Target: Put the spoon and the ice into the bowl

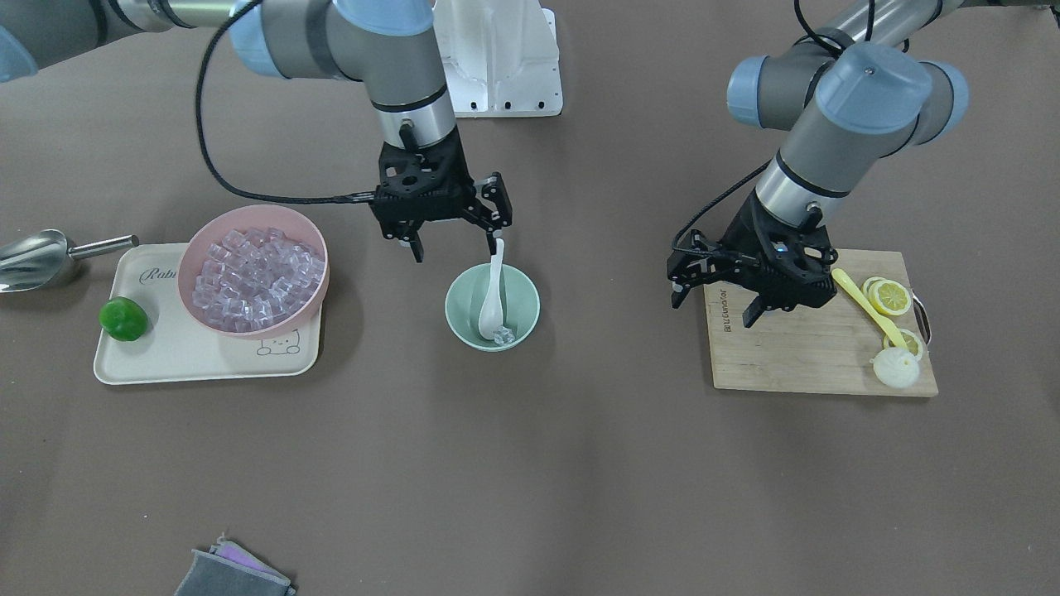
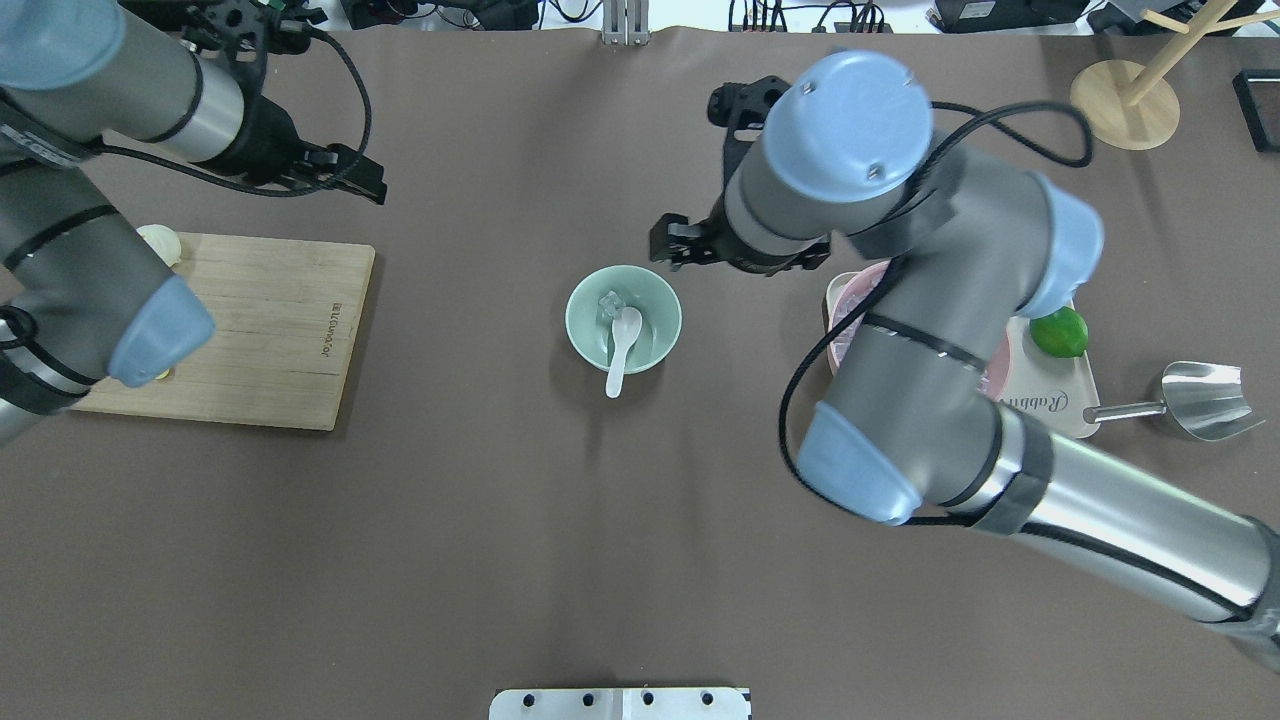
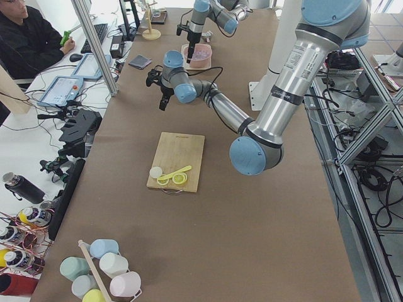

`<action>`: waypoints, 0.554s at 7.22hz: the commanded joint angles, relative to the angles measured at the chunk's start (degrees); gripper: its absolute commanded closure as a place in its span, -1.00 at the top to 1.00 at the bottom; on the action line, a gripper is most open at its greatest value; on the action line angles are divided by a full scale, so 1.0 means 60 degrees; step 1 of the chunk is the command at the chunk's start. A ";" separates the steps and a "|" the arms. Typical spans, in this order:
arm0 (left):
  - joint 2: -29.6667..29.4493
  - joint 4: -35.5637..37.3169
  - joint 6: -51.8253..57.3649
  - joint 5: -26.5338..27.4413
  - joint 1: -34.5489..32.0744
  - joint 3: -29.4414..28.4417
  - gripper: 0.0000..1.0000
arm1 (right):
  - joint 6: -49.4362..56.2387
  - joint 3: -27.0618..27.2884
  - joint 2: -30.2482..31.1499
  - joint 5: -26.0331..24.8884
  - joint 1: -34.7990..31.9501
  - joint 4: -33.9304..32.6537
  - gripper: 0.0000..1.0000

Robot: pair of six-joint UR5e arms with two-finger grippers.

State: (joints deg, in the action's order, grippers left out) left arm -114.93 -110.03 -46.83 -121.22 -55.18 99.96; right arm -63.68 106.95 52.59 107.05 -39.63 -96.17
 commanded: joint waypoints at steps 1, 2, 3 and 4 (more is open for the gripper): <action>0.1087 0.0144 0.0912 -0.0699 -0.1403 0.0973 0.96 | 0.3069 0.0865 0.1439 0.1634 -0.1869 -0.1470 1.00; 0.1934 0.0566 0.2806 -0.0787 -0.2366 0.1195 0.96 | 0.4404 0.1128 0.2286 0.1974 -0.2413 -0.1810 1.00; 0.2392 0.1005 0.4812 -0.1455 -0.3492 0.0965 0.96 | 0.5737 0.1145 0.3222 0.2572 -0.3173 -0.1755 1.00; 0.2643 0.1357 0.6282 -0.1780 -0.4272 0.0586 0.96 | 0.7287 0.1101 0.4203 0.3085 -0.4007 -0.1711 1.00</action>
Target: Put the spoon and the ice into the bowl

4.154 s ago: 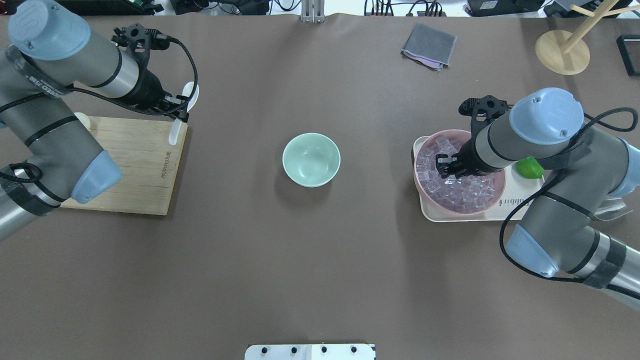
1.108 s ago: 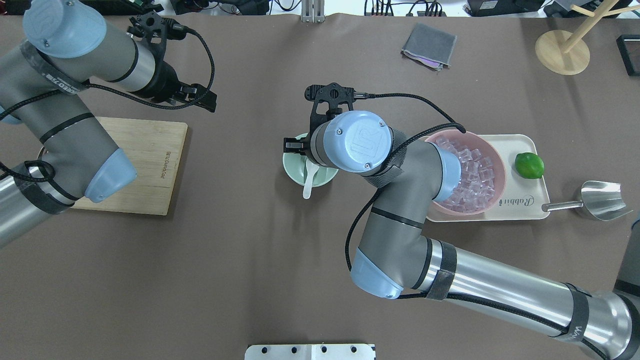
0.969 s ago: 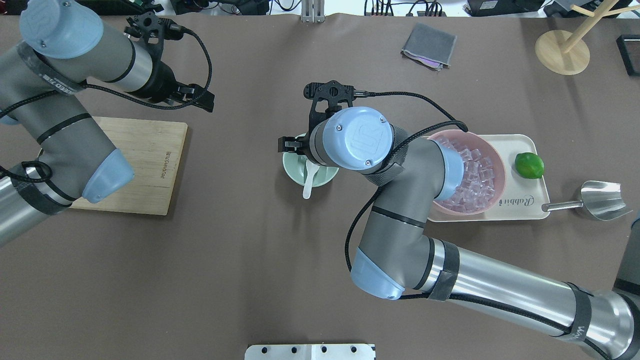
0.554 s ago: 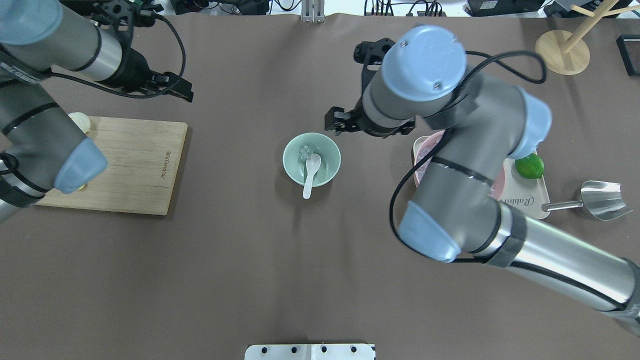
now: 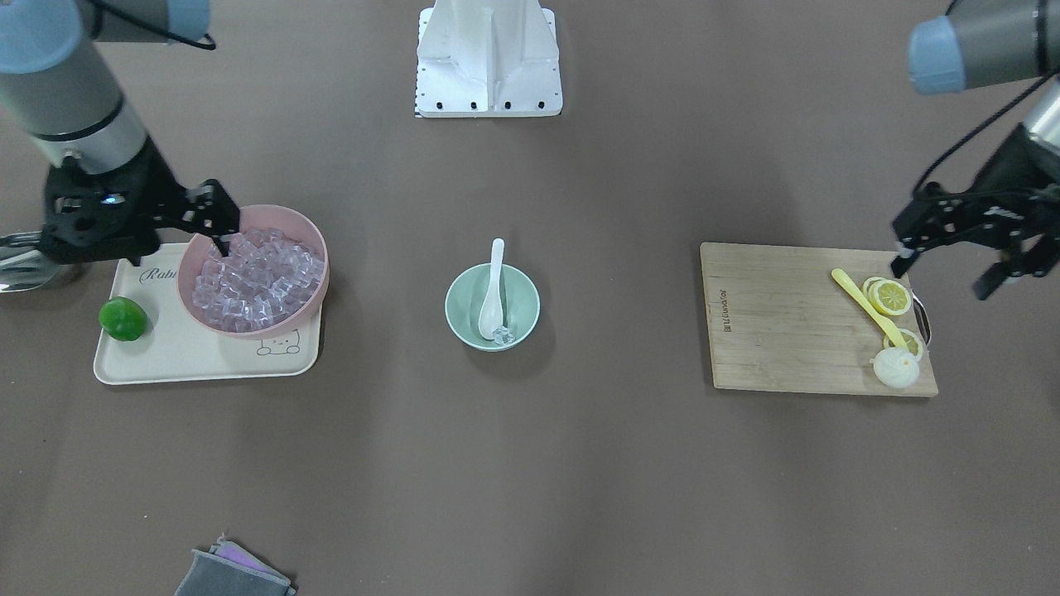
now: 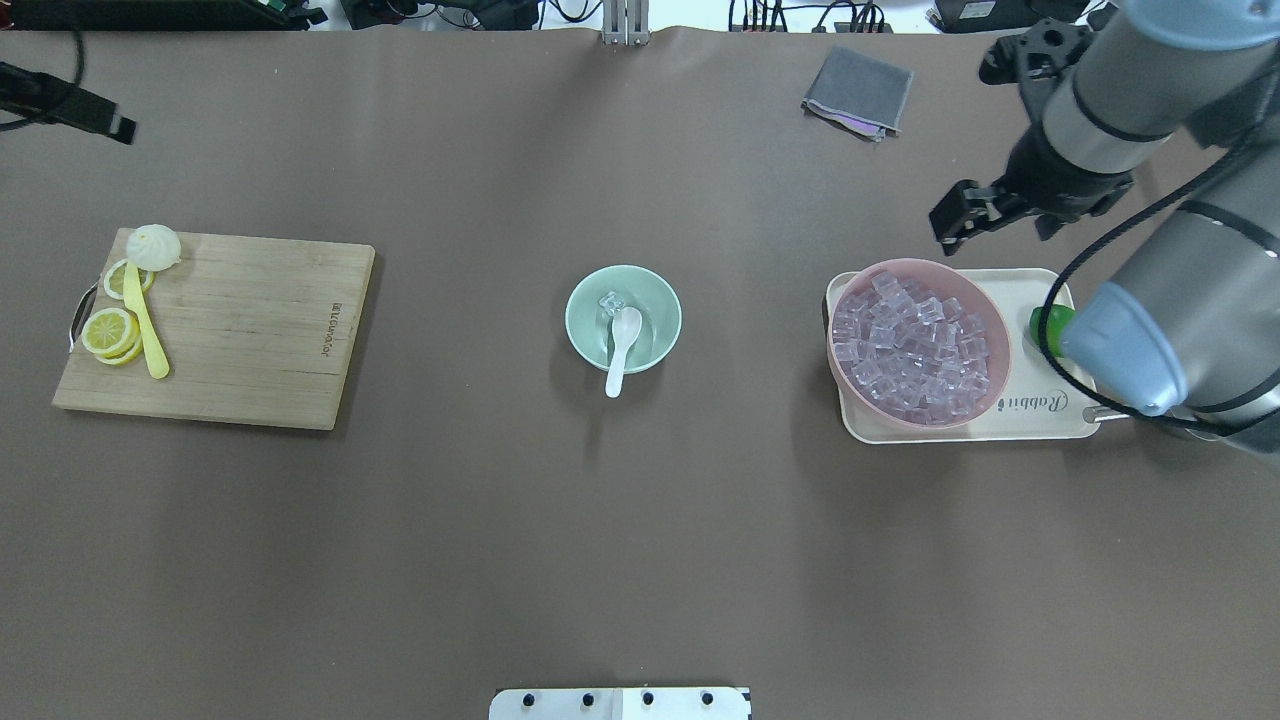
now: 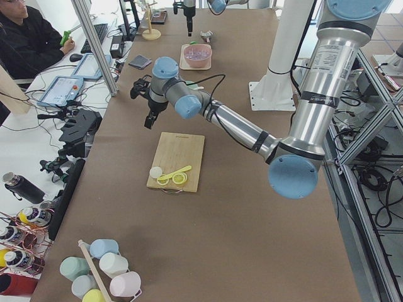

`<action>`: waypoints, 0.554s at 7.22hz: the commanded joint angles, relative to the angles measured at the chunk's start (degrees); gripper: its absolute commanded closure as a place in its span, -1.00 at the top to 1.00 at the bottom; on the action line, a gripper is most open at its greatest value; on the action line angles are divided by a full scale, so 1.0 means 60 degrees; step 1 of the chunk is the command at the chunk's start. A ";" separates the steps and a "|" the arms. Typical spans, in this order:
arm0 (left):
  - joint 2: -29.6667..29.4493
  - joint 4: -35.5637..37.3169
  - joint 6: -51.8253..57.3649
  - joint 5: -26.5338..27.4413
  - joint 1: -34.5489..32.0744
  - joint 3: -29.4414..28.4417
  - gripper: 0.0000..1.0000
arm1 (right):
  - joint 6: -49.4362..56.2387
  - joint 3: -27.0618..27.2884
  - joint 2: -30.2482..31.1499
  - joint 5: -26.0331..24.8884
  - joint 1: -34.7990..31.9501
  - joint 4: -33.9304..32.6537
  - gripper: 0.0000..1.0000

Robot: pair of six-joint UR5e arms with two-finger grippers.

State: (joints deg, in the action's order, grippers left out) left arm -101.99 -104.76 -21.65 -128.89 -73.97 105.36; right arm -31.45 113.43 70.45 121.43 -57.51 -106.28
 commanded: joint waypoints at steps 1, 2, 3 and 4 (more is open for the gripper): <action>0.0997 0.0352 0.2985 -0.0506 -0.1468 -0.0595 0.96 | 0.3729 -0.0111 0.2296 0.0954 -0.1905 0.0046 1.00; 0.1742 0.0379 0.3327 -0.0448 -0.1558 -0.0612 0.96 | 0.4632 -0.0547 0.2756 0.1001 -0.2856 0.0206 1.00; 0.1967 0.0380 0.3360 -0.0491 -0.1559 -0.0598 0.96 | 0.4583 -0.0754 0.2790 0.0987 -0.2924 0.0237 1.00; 0.2375 0.0351 0.3360 -0.0434 -0.1631 -0.0511 0.96 | 0.4641 -0.0974 0.2775 0.0783 -0.2867 0.0237 1.00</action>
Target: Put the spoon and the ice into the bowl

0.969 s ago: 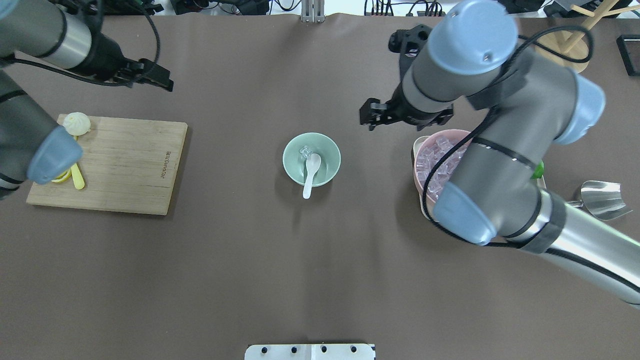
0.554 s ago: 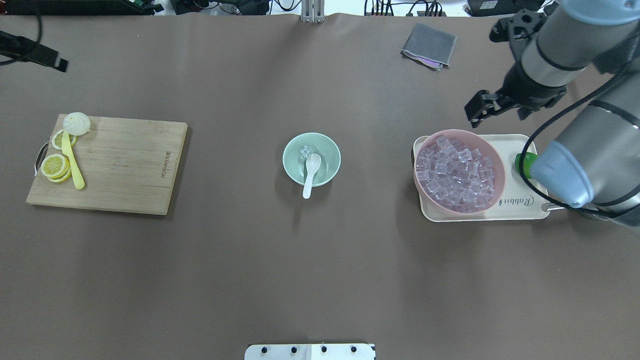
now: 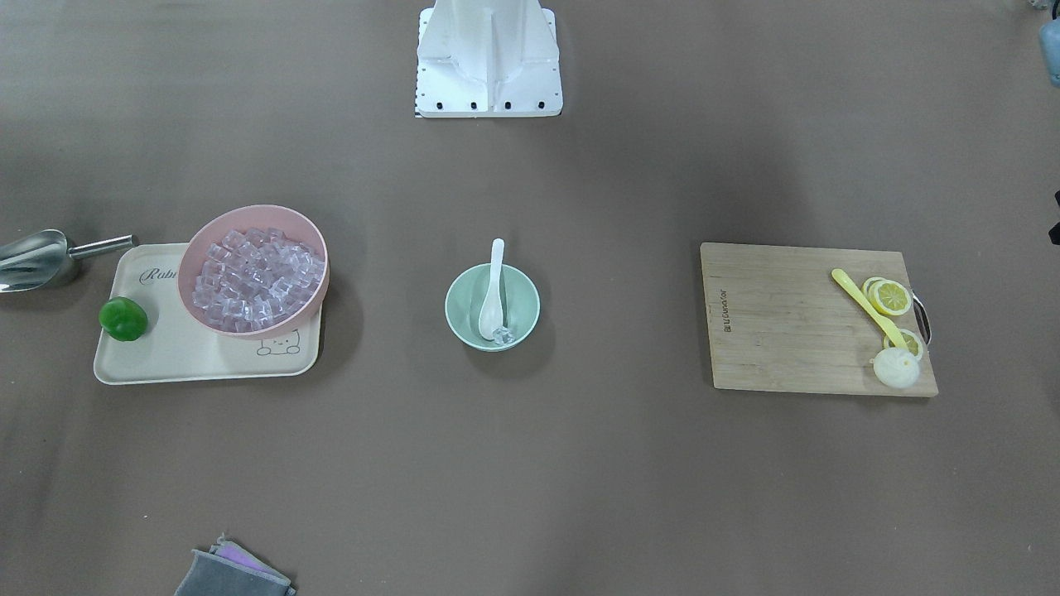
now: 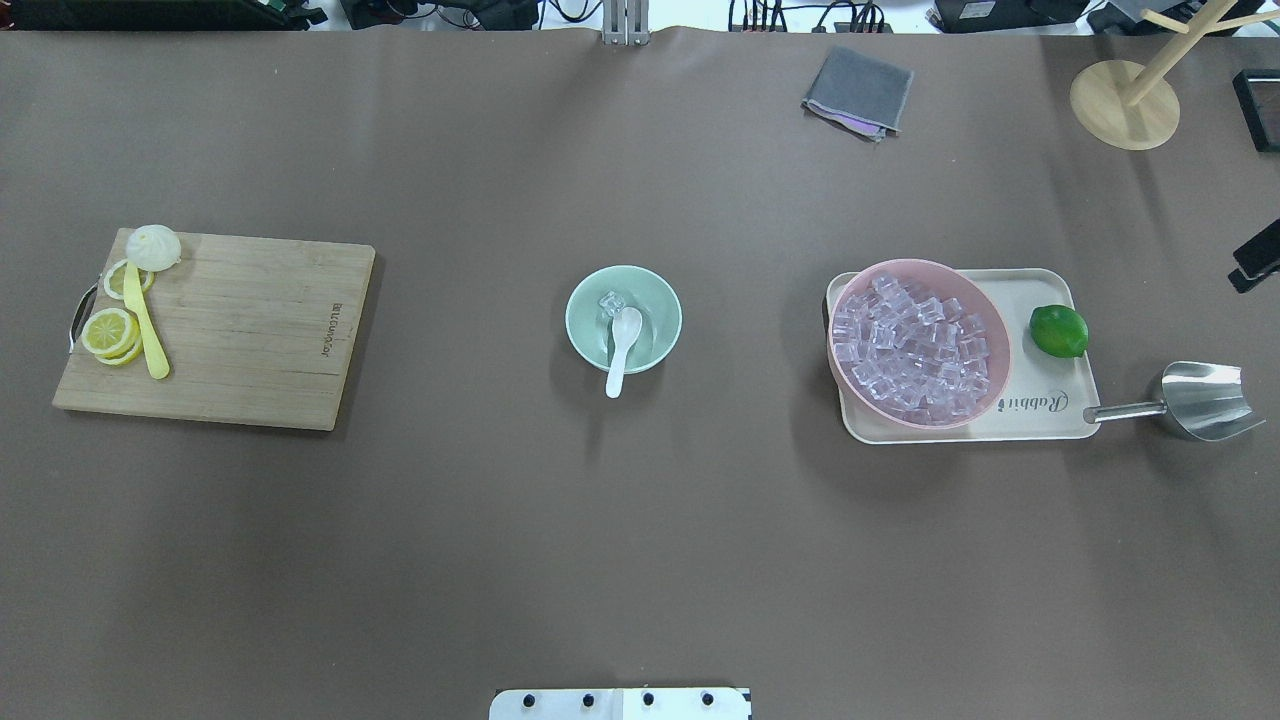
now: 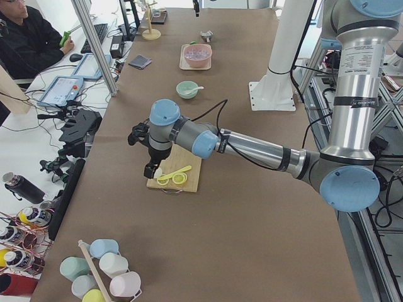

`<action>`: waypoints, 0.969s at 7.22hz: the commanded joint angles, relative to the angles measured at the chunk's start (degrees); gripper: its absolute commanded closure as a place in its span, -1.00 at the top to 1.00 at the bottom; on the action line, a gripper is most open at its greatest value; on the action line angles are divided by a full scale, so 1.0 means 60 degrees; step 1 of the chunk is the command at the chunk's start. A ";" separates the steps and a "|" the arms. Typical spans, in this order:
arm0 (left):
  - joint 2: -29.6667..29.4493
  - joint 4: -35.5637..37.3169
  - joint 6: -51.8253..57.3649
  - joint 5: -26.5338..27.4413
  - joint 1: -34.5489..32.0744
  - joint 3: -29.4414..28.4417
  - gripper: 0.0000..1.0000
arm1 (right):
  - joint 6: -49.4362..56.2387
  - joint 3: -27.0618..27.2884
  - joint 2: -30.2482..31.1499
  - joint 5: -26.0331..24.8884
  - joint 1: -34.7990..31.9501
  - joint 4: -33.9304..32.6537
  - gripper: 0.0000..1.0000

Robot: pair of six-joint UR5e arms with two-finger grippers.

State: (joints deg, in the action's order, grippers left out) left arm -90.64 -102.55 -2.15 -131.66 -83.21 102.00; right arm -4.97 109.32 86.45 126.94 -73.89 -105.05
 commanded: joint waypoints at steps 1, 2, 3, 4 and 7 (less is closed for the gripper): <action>0.0531 0.0026 0.0124 0.0088 -0.0468 -0.0036 0.96 | 0.0227 -0.0551 0.0239 -0.0078 -0.0528 0.0148 1.00; 0.0720 0.0070 0.0124 0.0088 -0.0501 -0.0037 0.96 | 0.0242 -0.0698 0.0676 0.0213 -0.0735 0.0541 1.00; 0.0794 0.0143 0.0124 0.0074 -0.0487 -0.0080 0.96 | 0.0256 -0.1338 0.0999 0.0535 -0.1085 0.1618 1.00; 0.0810 0.0492 0.0124 0.0045 -0.0486 -0.0167 0.96 | 0.0460 -0.2330 0.1060 0.0988 -0.1422 0.2716 1.00; 0.0795 0.0877 0.0124 0.0001 -0.0516 -0.0620 0.96 | 0.0419 -0.3117 0.1148 0.1900 -0.2025 0.3562 1.00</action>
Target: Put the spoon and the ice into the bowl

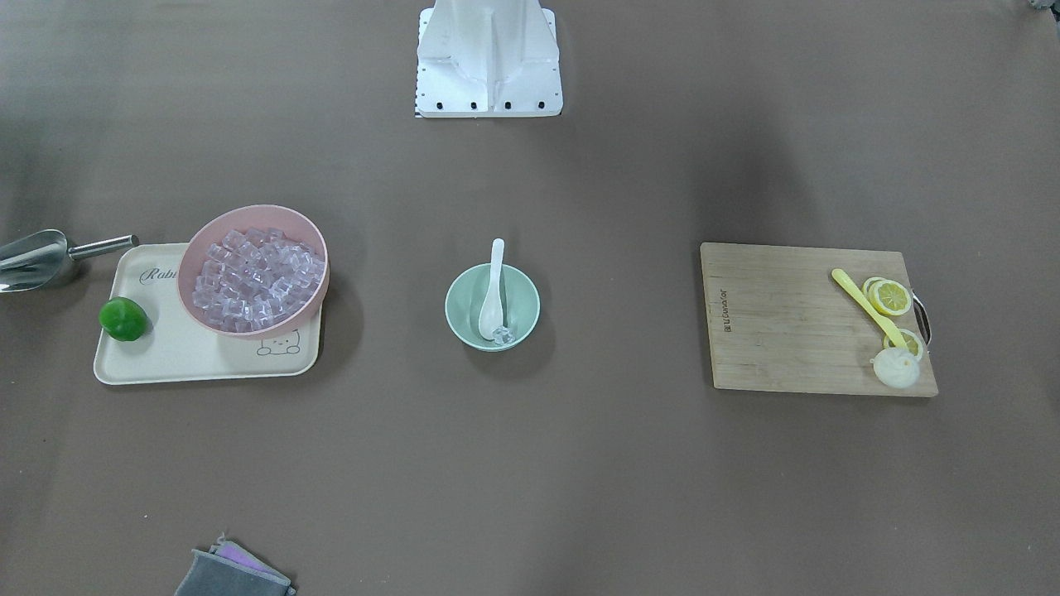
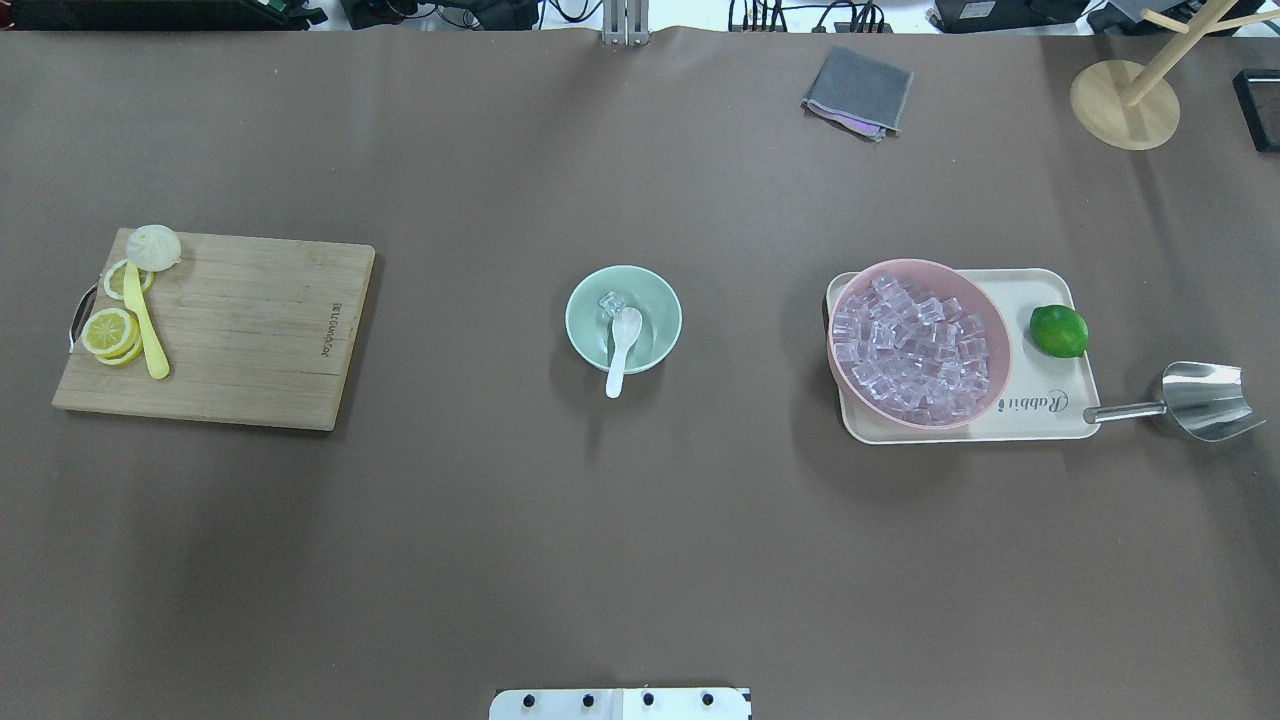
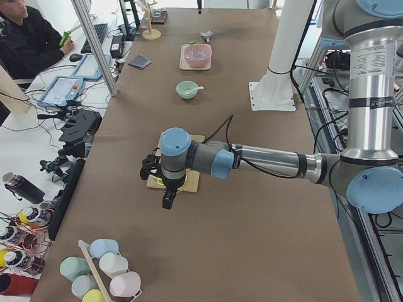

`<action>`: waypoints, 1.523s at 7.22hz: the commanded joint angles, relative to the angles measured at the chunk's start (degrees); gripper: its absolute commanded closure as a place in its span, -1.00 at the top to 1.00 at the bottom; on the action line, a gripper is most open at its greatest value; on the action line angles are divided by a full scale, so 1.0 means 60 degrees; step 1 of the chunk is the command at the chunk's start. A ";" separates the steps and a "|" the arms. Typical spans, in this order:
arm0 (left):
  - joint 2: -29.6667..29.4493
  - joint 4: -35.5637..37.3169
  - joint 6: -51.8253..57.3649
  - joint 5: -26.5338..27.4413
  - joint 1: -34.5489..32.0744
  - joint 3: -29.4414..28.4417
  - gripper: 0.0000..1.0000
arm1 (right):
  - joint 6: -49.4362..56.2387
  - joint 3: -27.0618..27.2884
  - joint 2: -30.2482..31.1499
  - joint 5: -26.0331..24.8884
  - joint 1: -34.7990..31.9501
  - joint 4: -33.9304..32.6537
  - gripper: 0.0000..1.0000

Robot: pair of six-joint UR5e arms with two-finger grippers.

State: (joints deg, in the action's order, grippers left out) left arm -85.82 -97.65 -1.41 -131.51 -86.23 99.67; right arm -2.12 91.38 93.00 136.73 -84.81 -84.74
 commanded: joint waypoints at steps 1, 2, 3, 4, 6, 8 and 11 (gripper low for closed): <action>0.0007 0.0059 -0.0014 -0.0025 -0.0013 -0.0220 0.96 | -0.0071 -0.0186 0.0072 0.0253 -0.0206 0.0178 1.00; -0.0008 0.0059 -0.0087 -0.0025 -0.0013 -0.0264 0.96 | -0.0072 -0.0215 0.0072 0.0268 -0.0206 0.0163 1.00; -0.0022 0.0073 -0.0131 -0.0025 0.0002 -0.0308 0.96 | -0.0086 -0.0230 0.0072 0.0268 -0.0192 0.0149 1.00; -0.0037 0.0074 -0.0132 -0.0054 0.0002 -0.0337 0.96 | -0.0086 -0.0230 0.0057 0.0268 -0.0206 0.0134 1.00; -0.0037 0.0059 -0.0117 -0.0054 0.0002 -0.0337 0.96 | -0.0101 -0.0216 0.0115 0.0253 -0.0221 0.0134 1.00; -0.0037 0.0059 -0.0117 -0.0054 0.0017 -0.0352 0.96 | -0.0101 -0.0085 0.0014 0.0253 -0.0352 -0.0258 1.00; -0.0110 0.0044 -0.0117 -0.0054 0.0031 -0.0512 0.96 | -0.0086 0.0076 -0.0264 0.0180 -0.0469 -0.0829 1.00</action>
State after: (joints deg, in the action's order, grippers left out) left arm -86.19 -97.31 -2.11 -131.81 -86.11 97.23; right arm -2.71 91.23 92.24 138.06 -87.32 -87.67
